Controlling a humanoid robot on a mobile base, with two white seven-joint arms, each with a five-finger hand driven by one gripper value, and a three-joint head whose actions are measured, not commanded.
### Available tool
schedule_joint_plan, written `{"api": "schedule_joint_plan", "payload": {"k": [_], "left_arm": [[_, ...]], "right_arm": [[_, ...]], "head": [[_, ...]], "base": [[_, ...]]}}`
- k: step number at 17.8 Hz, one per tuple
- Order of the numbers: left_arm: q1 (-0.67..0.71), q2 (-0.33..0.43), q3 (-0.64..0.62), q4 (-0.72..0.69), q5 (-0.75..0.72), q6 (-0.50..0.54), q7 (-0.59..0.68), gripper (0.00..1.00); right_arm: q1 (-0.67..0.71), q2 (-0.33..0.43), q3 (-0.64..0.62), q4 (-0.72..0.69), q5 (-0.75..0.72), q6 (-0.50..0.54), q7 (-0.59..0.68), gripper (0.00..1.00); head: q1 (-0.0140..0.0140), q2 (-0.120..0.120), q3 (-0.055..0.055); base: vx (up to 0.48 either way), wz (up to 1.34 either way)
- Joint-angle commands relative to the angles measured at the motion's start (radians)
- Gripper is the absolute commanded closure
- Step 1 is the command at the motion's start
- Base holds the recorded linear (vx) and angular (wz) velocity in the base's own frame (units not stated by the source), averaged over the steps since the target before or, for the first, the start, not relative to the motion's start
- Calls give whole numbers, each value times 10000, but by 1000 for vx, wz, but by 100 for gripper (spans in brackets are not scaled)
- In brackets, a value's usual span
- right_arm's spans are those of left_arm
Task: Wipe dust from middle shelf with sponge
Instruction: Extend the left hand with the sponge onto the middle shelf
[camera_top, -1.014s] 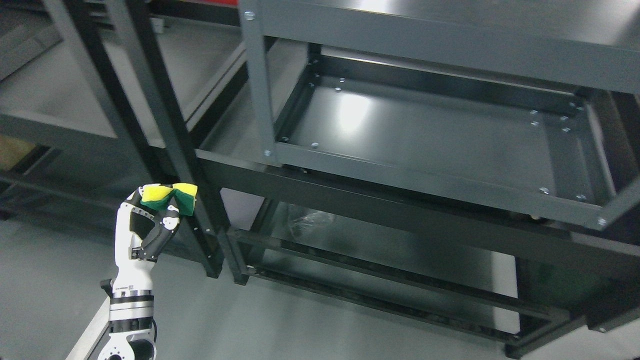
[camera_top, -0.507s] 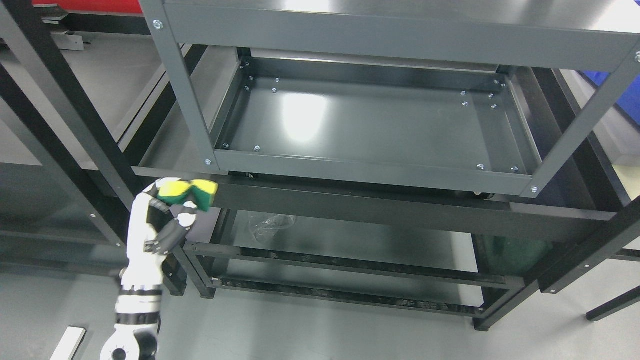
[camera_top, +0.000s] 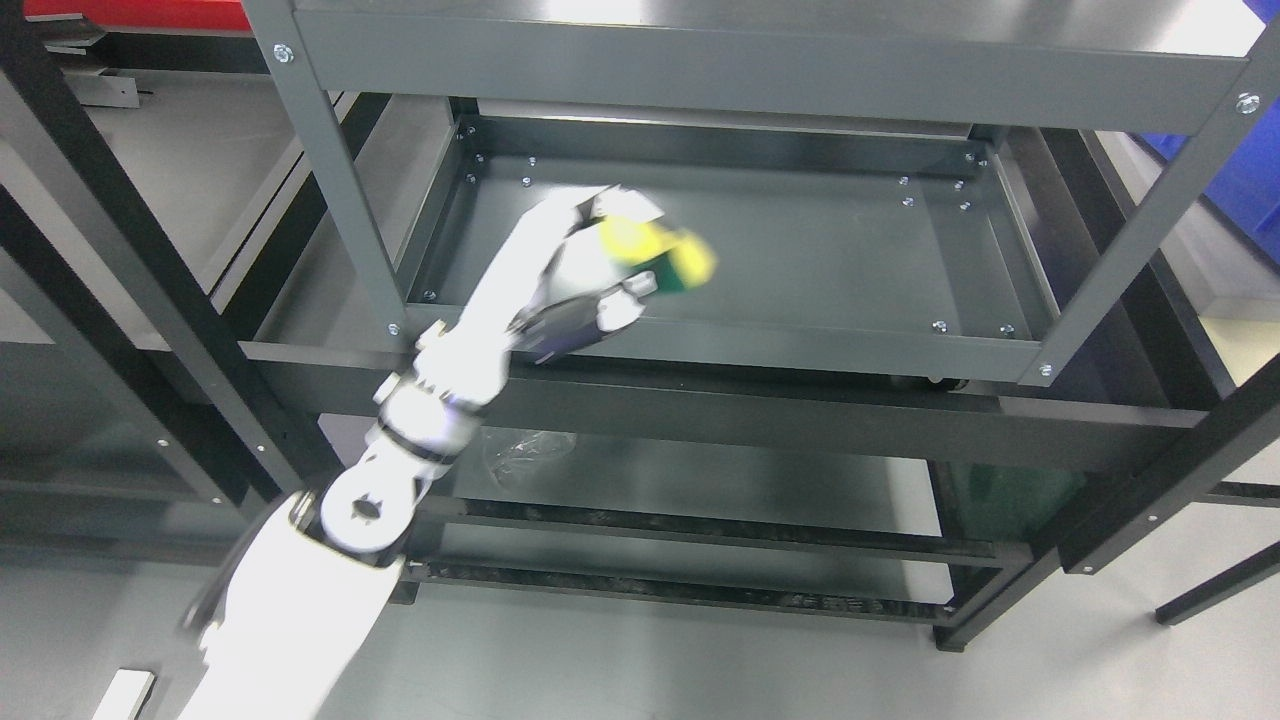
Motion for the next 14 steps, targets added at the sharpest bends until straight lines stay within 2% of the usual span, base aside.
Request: {"api": "schedule_joint_plan", "payload": {"k": [1, 4, 6, 9, 11, 14], "left_arm": [[-4638, -1574, -5765, 496, -453, 718, -94, 100], [-6696, -1574, -6104, 1233, -1612, 856, -1010, 100], [-7158, -1574, -6273, 1265, -2321, 750, -1656, 100], [-7711, -1574, -6228, 1540, -3181, 658, -1980, 100], [-8217, -1574, -5862, 2121, -4251, -212, -2241, 100], [-8526, -1574, -3782, 3333, -7651, -2663, -2364, 100]], "right_arm": [[1, -175, -2, -174, 0, 51, 9, 0], [1, -175, 14, -174, 0, 51, 9, 0], [1, -175, -2, -174, 0, 51, 9, 0], [1, -175, -2, -174, 0, 51, 9, 0], [1, -175, -2, -174, 0, 51, 9, 0], [1, -175, -2, -174, 0, 51, 9, 0]], "head": [[0, 0, 0], [0, 0, 0], [0, 0, 0], [0, 0, 0], [0, 0, 0], [0, 0, 0]], "base": [[6, -64], [8, -22], [2, -9], [0, 0], [0, 0], [0, 0]]}}
